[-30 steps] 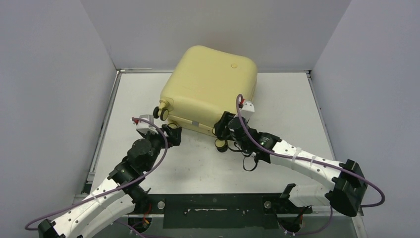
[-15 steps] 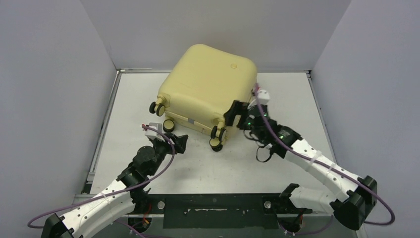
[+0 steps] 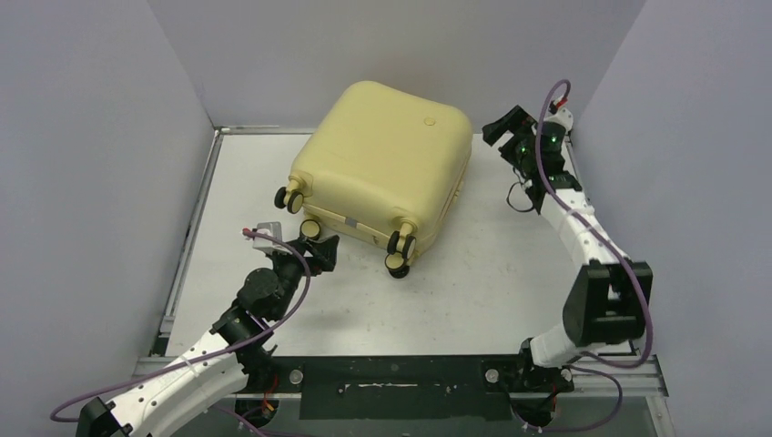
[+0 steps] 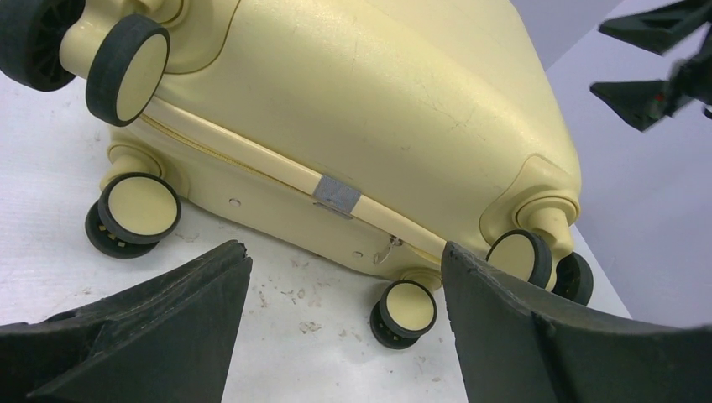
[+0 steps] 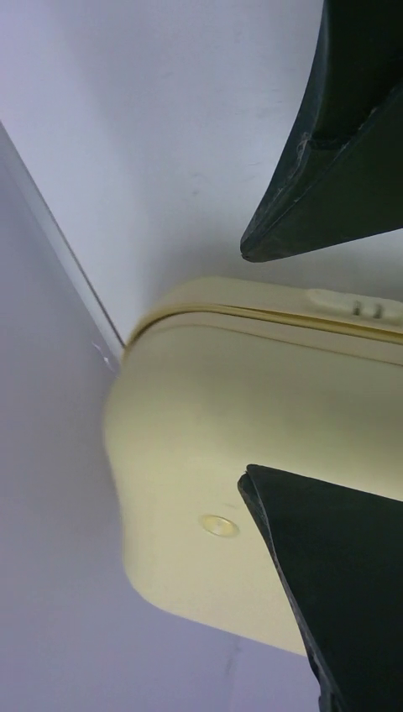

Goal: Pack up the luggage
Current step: Zip the luggage at the center of the board.

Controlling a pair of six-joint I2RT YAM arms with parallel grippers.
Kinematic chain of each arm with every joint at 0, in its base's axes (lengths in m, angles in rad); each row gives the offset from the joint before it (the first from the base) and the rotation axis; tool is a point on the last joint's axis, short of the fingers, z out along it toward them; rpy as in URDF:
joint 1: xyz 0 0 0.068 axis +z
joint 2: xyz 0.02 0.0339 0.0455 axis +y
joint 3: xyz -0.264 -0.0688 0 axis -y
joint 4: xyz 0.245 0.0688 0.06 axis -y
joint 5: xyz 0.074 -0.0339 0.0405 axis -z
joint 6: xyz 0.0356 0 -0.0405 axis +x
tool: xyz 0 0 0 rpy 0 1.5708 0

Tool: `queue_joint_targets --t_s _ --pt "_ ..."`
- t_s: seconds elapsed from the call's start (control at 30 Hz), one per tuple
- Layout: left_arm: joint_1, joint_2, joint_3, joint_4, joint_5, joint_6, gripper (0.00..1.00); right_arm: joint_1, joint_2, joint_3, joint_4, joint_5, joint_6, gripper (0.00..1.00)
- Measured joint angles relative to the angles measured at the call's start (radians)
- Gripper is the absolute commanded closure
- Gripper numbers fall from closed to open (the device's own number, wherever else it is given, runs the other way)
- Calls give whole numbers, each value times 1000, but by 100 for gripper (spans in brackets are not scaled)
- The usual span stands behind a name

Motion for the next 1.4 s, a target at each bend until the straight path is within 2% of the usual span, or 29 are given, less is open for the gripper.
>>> queue_joint_targets --t_s 0.13,0.3,0.47,0.57,0.7,0.87,0.93,1.17,1.27,1.4 --pt "0 8 15 -22 8 -25 19 -51 260 226 34 -44 -4 2" --pt "5 -6 16 -32 11 -39 19 -66 489 449 84 -157 -5 0" --pt "7 -3 41 -54 11 -37 19 -18 733 791 20 -251 -84 0" --pt "11 5 47 -50 11 -34 19 32 774 836 -18 -301 -133 1" --pt "13 31 46 -33 19 -31 19 64 783 820 -33 -322 -220 9" --pt "13 79 -13 65 51 -10 20 55 707 671 71 -333 -264 33" --pt "13 107 -50 106 61 -5 20 51 647 587 98 -330 -280 37" --pt "15 156 -168 227 71 17 20 39 378 196 221 -287 -270 34" --pt "18 168 -185 283 61 31 21 33 316 110 248 -286 -248 32" --pt "19 192 -203 363 40 64 22 30 299 85 254 -283 -221 30"
